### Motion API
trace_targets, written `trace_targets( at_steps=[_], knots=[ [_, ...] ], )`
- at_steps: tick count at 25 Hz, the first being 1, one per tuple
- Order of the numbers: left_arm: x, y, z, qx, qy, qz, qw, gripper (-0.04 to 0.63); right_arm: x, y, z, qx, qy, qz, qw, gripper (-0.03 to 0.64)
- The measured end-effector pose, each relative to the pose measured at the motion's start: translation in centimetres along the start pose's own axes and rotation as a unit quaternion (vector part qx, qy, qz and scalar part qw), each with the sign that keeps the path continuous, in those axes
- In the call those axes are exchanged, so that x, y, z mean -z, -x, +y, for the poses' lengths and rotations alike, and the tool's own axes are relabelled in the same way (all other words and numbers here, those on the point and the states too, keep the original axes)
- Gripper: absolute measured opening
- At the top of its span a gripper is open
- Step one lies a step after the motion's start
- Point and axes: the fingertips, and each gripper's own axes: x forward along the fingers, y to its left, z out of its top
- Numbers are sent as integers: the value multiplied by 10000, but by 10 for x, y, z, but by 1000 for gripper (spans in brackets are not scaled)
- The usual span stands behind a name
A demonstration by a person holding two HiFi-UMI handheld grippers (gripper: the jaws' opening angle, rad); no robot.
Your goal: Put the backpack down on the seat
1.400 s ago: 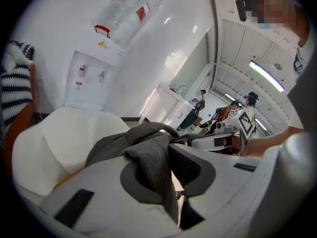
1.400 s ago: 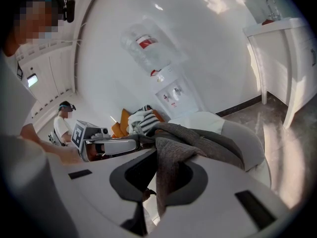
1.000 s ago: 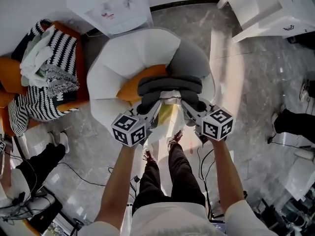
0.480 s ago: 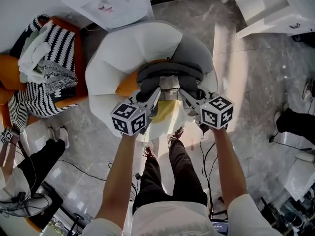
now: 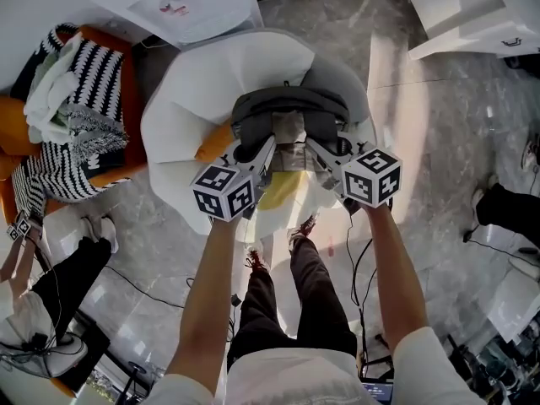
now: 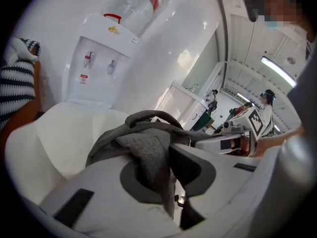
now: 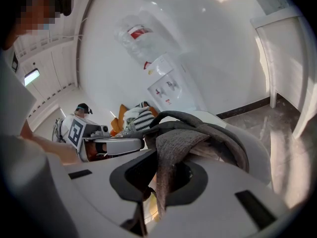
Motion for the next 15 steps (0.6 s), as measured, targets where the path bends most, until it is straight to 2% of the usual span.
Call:
trace_targets(
  at_steps=[5, 11, 15],
  knots=[
    [-3, -12, 10, -9, 75, -55, 10000, 60, -4, -12, -12, 124, 3, 29, 9999, 37],
    [-8, -21, 26, -99, -219, 2, 9997, 61, -4, -29, -22, 330, -235, 25, 9992, 37],
    [-10, -27, 33, -182, -235, 10, 9996, 64, -8, -35, -28, 410, -262, 19, 9988, 37]
  ],
)
